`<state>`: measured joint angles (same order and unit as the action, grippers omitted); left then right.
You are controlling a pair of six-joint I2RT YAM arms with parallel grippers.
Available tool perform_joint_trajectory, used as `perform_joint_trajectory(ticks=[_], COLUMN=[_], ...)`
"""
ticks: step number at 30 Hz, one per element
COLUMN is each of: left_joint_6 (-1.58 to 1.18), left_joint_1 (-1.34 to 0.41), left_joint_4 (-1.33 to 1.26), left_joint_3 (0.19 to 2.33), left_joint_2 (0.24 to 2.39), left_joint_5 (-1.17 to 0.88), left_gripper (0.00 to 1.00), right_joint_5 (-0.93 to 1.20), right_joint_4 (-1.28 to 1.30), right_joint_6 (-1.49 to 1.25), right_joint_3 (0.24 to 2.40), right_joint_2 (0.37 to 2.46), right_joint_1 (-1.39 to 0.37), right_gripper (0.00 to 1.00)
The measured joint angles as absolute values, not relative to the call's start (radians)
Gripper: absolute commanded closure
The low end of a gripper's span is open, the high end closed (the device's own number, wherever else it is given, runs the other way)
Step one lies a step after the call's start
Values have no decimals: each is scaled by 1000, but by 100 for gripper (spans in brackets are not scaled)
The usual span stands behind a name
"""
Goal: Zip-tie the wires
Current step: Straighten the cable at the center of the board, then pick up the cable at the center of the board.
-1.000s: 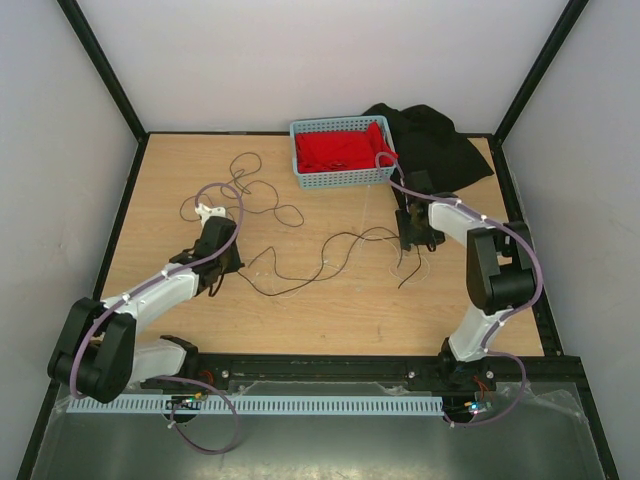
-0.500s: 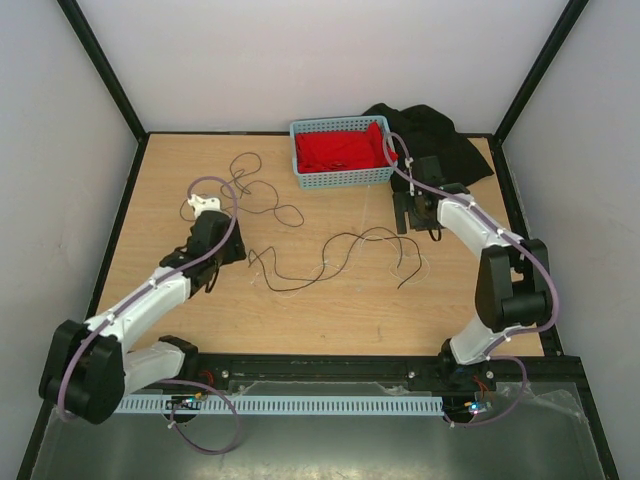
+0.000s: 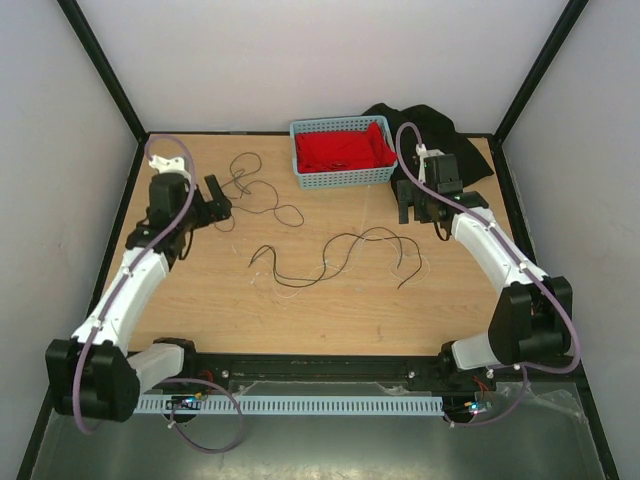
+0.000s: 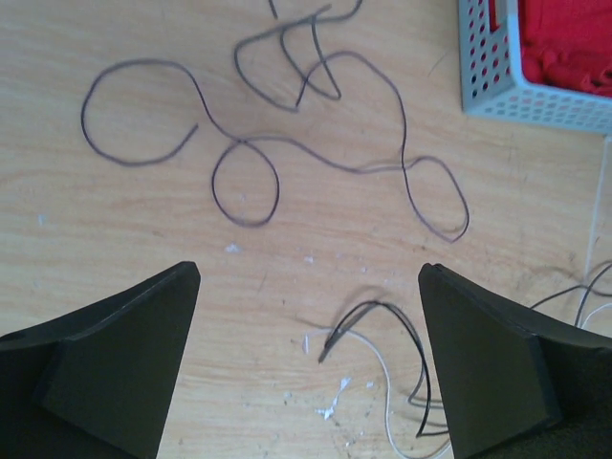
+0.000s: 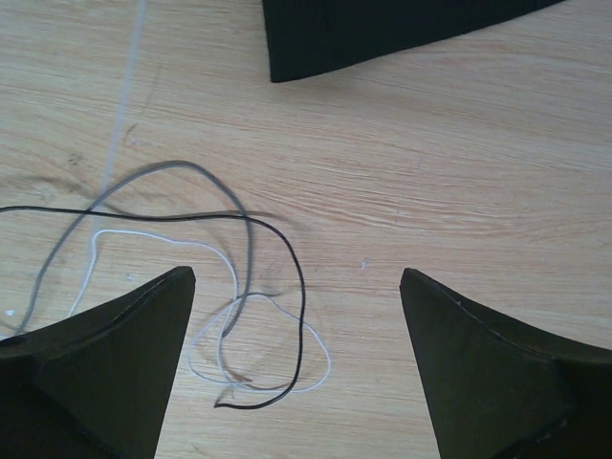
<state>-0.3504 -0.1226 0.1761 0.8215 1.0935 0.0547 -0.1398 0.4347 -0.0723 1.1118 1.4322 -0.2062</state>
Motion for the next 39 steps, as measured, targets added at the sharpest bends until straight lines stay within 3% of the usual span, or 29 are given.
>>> perform_joint_trajectory(ticks=[8,17,21,25,30,39], left_joint_6=[-299,-295,-295,-291,-287,-233], left_joint_1=[28,23,8,-7,-20,-30], left_joint_4=[197,206,217,221,229,239], left_joint_3=[1101,1383,1468,1535,1557,1559], left_joint_2=[1386,1821,1961,2064,2113,2050], left_joint_5=[-195,-342,-353,-360,-359,-367], left_gripper=[11,20,37,71,98,100], right_joint_5=[-33,64,83,97,99,128], right_joint_4=[366,333,324,315,311,306], right_joint_6=[-90,-109,-112,-113,-113,-120], right_joint_3=[1064,1014,1008,1008,1007,1007], right_joint_2=[1407,1404,1399,1398,1395,1393], right_joint_1=[-206,-206,-206,-206,-206,-206], right_gripper=[0,0,1,0,0,0])
